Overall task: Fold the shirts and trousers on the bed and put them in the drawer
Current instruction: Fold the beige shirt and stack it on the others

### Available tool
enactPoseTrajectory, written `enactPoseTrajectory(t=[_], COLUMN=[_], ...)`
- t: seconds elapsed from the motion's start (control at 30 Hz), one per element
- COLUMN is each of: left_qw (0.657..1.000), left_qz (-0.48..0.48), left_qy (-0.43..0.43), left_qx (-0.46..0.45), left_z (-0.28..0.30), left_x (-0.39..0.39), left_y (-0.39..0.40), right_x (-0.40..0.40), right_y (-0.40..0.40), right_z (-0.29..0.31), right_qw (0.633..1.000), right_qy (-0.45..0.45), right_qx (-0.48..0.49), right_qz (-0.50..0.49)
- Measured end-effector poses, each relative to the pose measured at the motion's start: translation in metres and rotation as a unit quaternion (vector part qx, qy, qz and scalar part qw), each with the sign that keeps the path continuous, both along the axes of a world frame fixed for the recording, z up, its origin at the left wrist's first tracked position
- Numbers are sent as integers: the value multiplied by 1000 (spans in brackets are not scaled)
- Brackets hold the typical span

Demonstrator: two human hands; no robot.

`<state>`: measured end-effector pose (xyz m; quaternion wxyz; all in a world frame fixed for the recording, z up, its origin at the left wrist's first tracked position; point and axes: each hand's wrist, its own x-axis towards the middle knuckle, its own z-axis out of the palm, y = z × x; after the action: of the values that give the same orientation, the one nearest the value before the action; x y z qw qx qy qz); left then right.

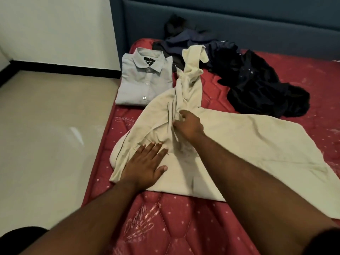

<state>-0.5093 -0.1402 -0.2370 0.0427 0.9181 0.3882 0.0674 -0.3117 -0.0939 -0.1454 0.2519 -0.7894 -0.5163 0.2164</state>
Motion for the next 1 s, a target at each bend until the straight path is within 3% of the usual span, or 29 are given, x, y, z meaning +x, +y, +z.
enactPoseTrajectory(t=[0.1, 0.17, 0.27, 0.33, 0.4, 0.43, 0.57, 0.67, 0.77, 1.0], left_qw=[1000, 999, 998, 997, 997, 997, 998, 995, 987, 968], left_qz=[-4, -3, -5, -5, -11, -13, -6, 42, 65, 117], left_qy=[-14, -32, -59, -68, -68, -62, -17, -57, -122, -174], left_qx=[6, 7, 14, 24, 45, 50, 61, 68, 84, 138], left_z=[0, -3, -7, -8, -9, -9, 16, 37, 19, -23], left_x=[1, 1, 1, 2, 3, 2, 22, 48, 57, 58], left_y=[4, 5, 3, 4, 6, 5, 11, 26, 37, 29], right_x=[-9, 7, 55, 87, 106, 111, 109, 98, 101, 123], right_y=[29, 28, -21, -77, -118, -126, -94, -48, 1, 91], right_z=[-5, -1, 5, -3, -17, -21, 5, 19, 18, -18], right_qw=[995, 982, 900, 880, 909, 922, 955, 976, 988, 992], right_qy=[5, 107, 293, 331, 265, 221, 135, 85, 19, -98], right_qx=[-37, 57, 215, 164, 64, 61, 146, 144, 122, 73], right_qz=[-88, -146, -240, -298, -315, -311, -219, -139, -98, 5])
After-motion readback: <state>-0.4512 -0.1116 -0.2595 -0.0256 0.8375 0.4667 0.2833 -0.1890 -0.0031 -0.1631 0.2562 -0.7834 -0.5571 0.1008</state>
